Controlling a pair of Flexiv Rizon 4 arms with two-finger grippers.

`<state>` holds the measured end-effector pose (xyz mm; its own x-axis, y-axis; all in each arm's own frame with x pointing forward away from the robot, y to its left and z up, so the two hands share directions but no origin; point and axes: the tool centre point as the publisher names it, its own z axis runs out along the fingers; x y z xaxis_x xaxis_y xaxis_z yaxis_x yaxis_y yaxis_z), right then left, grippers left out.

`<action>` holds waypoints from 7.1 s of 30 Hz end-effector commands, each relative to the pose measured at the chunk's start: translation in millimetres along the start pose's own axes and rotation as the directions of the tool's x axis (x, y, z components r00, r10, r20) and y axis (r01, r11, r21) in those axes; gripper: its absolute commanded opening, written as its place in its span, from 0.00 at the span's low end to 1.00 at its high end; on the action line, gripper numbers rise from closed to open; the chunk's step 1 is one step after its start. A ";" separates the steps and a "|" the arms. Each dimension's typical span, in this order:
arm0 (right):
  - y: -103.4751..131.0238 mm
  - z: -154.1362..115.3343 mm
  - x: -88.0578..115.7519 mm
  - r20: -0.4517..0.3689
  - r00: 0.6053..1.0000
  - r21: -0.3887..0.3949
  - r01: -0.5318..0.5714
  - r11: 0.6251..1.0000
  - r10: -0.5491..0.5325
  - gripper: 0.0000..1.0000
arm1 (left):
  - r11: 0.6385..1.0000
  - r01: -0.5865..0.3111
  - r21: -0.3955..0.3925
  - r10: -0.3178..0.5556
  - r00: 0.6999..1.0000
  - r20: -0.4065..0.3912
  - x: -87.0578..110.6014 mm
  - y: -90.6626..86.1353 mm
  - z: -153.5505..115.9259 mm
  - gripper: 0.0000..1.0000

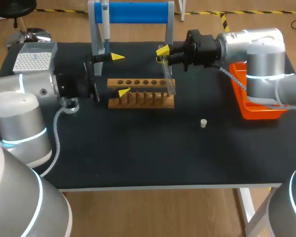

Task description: Invert the test tube, pick up the pipette, mount the tip to pipette, aspirate from beaker and dispense into the tube, eject the tip, return the pipette, and cap with the stopper.

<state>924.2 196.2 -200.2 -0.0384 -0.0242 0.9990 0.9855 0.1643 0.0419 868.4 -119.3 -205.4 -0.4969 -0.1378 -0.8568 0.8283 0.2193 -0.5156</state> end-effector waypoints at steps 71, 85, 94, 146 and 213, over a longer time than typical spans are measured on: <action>-0.7 -0.8 1.0 0.003 1.000 -0.001 0.000 1.000 0.000 0.00 | 0.772 -0.609 0.182 0.627 0.777 -0.059 25.6 -62.3 127.4 0.85; -0.7 -0.8 1.0 0.003 1.000 -0.001 0.000 1.000 0.000 0.00 | 0.779 -0.603 0.171 0.619 0.783 -0.057 25.4 -59.7 123.0 0.41; -0.7 -0.8 1.0 0.003 1.000 -0.001 0.000 1.000 0.000 0.00 | 0.794 -0.582 0.175 0.598 0.799 -0.055 26.1 -59.0 121.7 0.00; -60.9 -105.6 -16.8 0.533 0.650 0.047 0.617 0.785 -0.542 1.00 | 0.812 -0.563 0.154 0.579 0.811 -0.088 26.3 -57.2 122.1 0.00; -61.9 -109.6 -21.9 0.631 0.537 0.067 0.680 0.730 -0.559 1.00 | 0.745 0.667 0.006 -0.639 0.716 -0.282 -44.9 21.8 85.2 0.00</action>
<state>883.1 79.7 -227.7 -0.6762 0.5179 0.5239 0.6811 0.1684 0.7126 915.6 -186.2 -174.8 -0.9493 0.0052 -0.3144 0.3138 0.0765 -0.9464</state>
